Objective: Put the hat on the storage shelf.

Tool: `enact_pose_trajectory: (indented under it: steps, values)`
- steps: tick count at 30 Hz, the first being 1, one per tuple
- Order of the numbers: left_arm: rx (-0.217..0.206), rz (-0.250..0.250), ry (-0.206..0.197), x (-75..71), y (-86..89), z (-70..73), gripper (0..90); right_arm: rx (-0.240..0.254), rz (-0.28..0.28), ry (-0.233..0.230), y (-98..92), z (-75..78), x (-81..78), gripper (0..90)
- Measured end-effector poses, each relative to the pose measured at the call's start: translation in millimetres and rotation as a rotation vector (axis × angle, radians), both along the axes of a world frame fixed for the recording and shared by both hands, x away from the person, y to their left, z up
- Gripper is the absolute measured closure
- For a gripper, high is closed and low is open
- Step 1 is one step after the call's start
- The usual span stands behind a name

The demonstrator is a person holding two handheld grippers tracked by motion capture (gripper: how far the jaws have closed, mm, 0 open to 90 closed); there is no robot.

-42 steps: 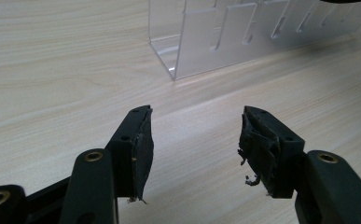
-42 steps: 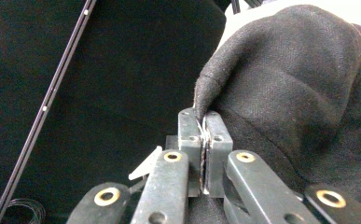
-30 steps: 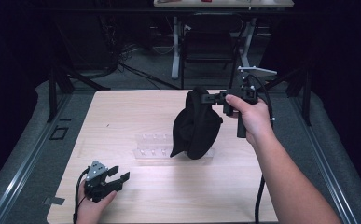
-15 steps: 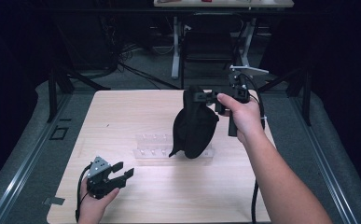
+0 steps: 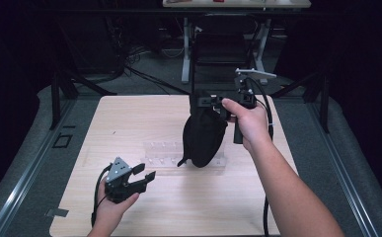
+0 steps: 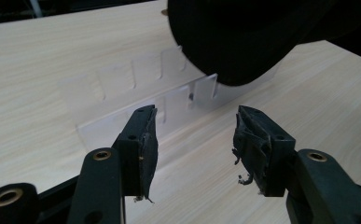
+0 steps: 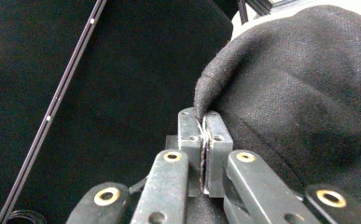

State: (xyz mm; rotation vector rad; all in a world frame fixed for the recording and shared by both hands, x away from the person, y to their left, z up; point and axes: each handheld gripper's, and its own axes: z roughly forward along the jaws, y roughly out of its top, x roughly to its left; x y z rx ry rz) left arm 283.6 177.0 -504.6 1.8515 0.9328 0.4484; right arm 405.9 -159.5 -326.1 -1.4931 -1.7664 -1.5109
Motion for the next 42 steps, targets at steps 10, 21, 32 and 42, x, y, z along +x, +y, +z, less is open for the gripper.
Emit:
enact_pose_trajectory:
  steps: [10, 21, 32, 42]
  values:
    - [-0.004, -0.048, -0.038, 6.3, -28.4, 14.5, 49.0, 0.01, 0.013, -0.01, 5.8, -1.6, -2.3, 88.5]
    - [-0.003, -0.095, -0.044, 8.6, -48.2, 21.4, 49.8, 0.013, 0.003, -0.016, 5.2, -2.5, -1.0, 88.5]
    - [0.014, -0.121, -0.036, 9.9, -63.6, 21.7, 61.1, 0.015, 0.011, -0.019, 8.8, -2.0, -1.0, 88.4]
    - [0.077, -0.114, -0.044, 12.5, -71.2, 14.4, 79.9, 0.013, 0.016, -0.02, 8.9, -1.6, -2.9, 88.4]
